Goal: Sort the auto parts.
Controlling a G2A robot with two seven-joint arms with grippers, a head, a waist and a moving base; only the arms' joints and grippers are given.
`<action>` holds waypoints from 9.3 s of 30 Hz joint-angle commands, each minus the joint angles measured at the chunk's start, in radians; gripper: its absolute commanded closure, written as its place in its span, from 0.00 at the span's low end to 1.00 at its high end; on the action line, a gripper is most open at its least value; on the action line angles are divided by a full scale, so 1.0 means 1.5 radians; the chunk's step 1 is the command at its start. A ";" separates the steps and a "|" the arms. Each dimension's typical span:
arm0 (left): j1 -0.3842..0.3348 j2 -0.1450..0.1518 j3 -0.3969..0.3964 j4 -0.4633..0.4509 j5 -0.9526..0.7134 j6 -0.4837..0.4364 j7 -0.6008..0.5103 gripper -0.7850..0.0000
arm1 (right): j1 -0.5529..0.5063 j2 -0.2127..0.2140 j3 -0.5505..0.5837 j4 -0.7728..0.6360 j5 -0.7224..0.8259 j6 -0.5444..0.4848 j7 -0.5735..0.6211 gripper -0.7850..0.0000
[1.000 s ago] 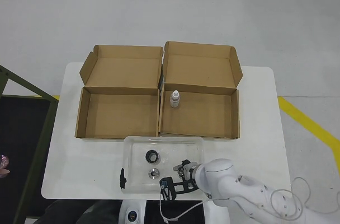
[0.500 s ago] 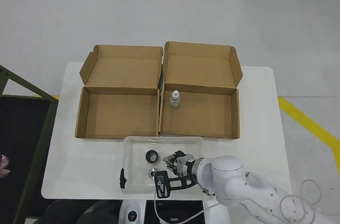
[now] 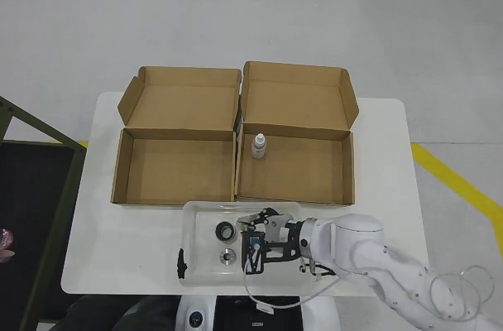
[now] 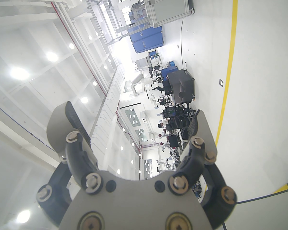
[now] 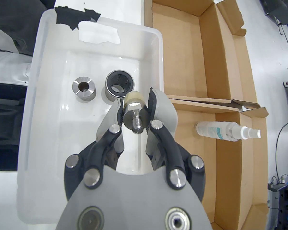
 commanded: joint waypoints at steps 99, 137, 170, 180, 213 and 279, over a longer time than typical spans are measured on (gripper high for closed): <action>0.000 0.000 0.000 0.000 0.000 0.000 0.000 0.00 | 0.381 -0.126 -0.145 0.504 0.149 -0.022 0.192 0.78; 0.000 0.000 0.000 0.000 0.000 0.000 0.000 0.00 | 0.063 -0.037 0.115 0.117 0.161 -0.041 0.067 0.40; 0.000 0.000 0.000 0.000 0.000 0.000 0.000 0.00 | 0.096 -0.105 -0.127 0.160 0.036 -0.030 -0.034 0.29; 0.000 0.000 0.000 0.000 0.000 0.000 0.000 0.00 | 0.109 -0.123 -0.149 0.219 0.025 -0.019 -0.055 0.26; 0.000 0.000 0.000 0.000 0.000 0.000 0.000 0.00 | 0.131 -0.161 -0.161 0.345 0.018 -0.042 -0.100 0.39; 0.000 0.000 0.000 0.000 0.000 0.000 0.000 0.00 | 0.187 -0.185 -0.067 0.248 0.058 -0.059 -0.188 1.00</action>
